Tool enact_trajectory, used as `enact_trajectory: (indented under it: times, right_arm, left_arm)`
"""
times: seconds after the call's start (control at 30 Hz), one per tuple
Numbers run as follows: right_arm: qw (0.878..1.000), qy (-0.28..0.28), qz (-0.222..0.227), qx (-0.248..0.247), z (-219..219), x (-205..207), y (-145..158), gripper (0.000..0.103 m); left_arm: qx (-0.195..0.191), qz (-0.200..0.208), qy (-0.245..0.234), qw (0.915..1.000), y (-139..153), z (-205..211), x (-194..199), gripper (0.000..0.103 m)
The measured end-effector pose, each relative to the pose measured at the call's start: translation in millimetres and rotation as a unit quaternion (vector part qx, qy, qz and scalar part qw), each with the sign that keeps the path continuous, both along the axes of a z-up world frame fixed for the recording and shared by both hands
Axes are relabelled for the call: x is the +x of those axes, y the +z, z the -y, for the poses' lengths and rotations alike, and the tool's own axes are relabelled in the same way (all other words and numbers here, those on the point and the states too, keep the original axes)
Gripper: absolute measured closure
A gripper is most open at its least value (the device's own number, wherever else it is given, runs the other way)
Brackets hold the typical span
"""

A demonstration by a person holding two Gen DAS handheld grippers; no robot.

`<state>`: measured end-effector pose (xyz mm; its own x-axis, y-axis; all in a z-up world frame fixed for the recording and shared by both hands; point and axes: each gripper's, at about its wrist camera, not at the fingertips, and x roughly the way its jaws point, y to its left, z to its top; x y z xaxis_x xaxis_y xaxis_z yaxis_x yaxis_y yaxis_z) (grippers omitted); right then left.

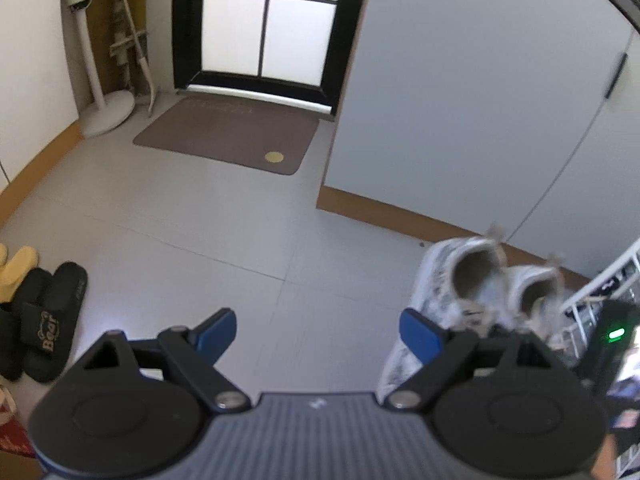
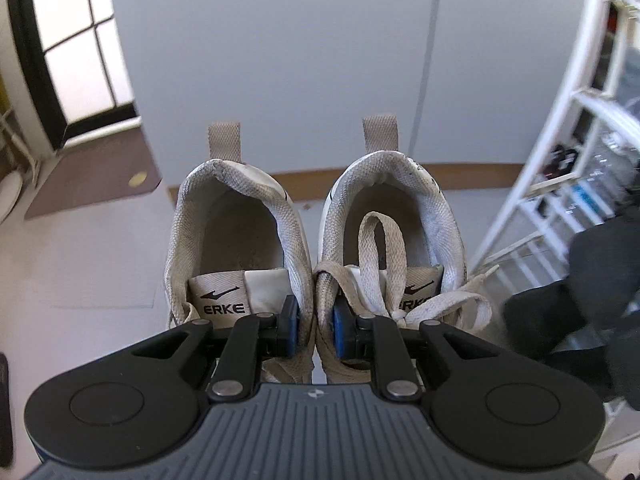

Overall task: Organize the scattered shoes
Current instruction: 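Close the right tool on the heels of the white sneakers and lift, then carry the white sneakers to the top of the wire rack with the right tool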

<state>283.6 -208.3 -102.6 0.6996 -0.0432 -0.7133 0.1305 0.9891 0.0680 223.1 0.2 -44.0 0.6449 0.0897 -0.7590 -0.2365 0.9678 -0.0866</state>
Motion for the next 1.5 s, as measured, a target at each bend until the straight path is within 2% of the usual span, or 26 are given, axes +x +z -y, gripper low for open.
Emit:
enact_trajectory:
  times: [0.13,0.27,0.33,0.5,0.67,0.77,1.03,1.1,1.23,1.37,1.5]
  right_arm:
    - [0.999,-0.021,0.026,-0.014,20.8,-19.6,39.8,0.084]
    - [0.998,-0.040,0.050,-0.028,39.3,-37.0,83.1,0.084]
    - [0.997,-0.048,0.058,-0.032,43.4,-41.2,95.6,0.084]
    - [0.992,-0.075,0.088,-0.049,67.9,-63.0,151.7,0.084]
    - [0.987,-0.098,0.110,-0.064,84.3,-77.3,193.1,0.084]
    - [0.984,-0.109,0.118,-0.082,93.9,-85.0,217.7,0.084]
    - [0.972,-0.157,0.139,-0.106,135.6,-99.1,275.5,0.084]
    - [0.970,-0.170,0.139,-0.107,150.3,-101.4,291.2,0.084]
    - [0.966,-0.194,0.135,-0.106,177.6,-101.7,316.7,0.084]
    - [0.960,-0.210,0.132,-0.128,205.1,-99.3,329.0,0.084]
    - [0.956,-0.229,0.131,-0.131,225.2,-97.2,333.7,0.084]
  left_arm:
    - [-0.020,-0.002,-0.009,0.9998,1.1,9.7,-2.6,0.013]
    - [-0.019,-0.003,-0.021,0.9996,-0.1,21.5,-4.7,0.013]
    - [-0.018,-0.002,-0.029,0.9994,0.1,24.1,-4.0,0.016]
    - [-0.050,0.012,0.005,0.9987,7.3,7.7,-11.1,0.017]
    - [-0.061,0.023,-0.022,0.9976,17.3,19.0,-22.6,0.017]
    - [-0.082,0.029,-0.027,0.9959,21.7,23.4,-29.1,0.017]
    - [-0.110,0.027,-0.044,0.9926,23.0,28.8,-34.2,0.017]
    - [-0.127,0.021,-0.034,0.9911,20.0,24.7,-33.9,0.017]
    - [-0.135,0.013,-0.034,0.9902,17.0,21.9,-31.5,0.017]
    - [-0.162,-0.004,-0.037,0.9861,13.8,23.6,-30.3,0.017]
    - [-0.163,-0.009,-0.042,0.9857,11.7,33.6,-28.3,0.017]
